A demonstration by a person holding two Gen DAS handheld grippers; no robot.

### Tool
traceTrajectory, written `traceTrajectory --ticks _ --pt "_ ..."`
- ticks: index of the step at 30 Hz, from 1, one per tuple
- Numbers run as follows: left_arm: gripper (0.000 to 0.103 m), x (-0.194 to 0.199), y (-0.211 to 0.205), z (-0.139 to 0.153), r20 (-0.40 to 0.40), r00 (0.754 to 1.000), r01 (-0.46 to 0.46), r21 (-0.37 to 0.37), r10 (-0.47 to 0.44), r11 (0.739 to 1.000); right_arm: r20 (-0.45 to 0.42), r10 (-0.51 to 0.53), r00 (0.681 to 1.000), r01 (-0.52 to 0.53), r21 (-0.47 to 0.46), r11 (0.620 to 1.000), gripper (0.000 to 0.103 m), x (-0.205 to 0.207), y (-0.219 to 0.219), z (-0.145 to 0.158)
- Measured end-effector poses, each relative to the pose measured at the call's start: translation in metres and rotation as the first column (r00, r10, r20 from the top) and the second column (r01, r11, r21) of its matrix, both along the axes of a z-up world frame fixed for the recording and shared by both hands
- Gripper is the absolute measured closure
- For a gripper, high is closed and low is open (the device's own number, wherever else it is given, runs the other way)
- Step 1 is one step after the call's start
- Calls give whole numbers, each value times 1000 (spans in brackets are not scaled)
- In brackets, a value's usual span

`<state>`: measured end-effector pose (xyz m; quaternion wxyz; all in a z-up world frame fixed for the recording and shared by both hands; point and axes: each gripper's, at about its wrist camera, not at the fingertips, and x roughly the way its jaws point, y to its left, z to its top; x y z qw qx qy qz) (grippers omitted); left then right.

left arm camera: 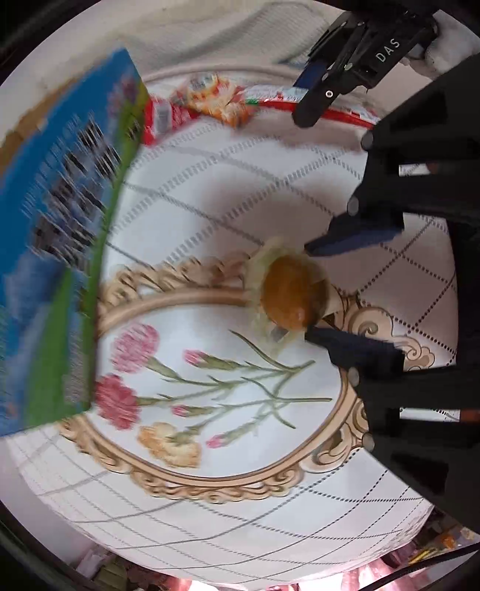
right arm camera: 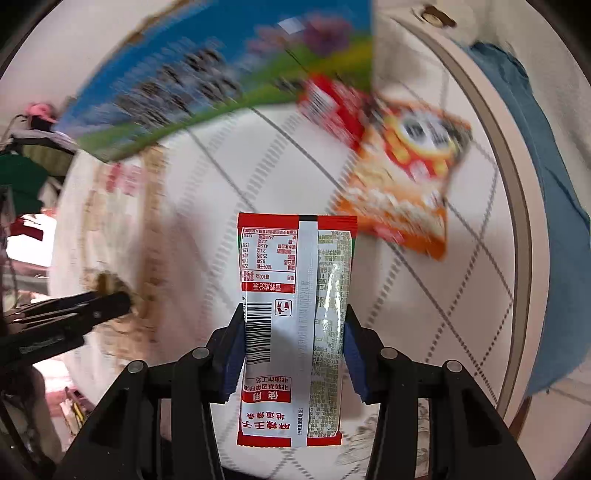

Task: Organize snacks
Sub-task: 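Grasp the round wrapped cake with the left tool while the right tool grasps the red-and-white pack, then carry the cake and red-and-white pack into the box and open both tools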

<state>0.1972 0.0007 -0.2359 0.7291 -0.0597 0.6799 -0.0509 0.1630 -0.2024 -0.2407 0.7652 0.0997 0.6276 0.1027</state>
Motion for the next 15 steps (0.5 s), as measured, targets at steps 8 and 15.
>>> traceTrajectory --ticks 8,15 --pt "68 20 2 -23 -117 993 11 -93 -22 996 96 42 994 -42 -4 999 53 41 -9 38" --pt "55 31 2 -69 -195 980 -32 -52 21 998 25 13 1000 -13 7 1000 53 32 -9 1"
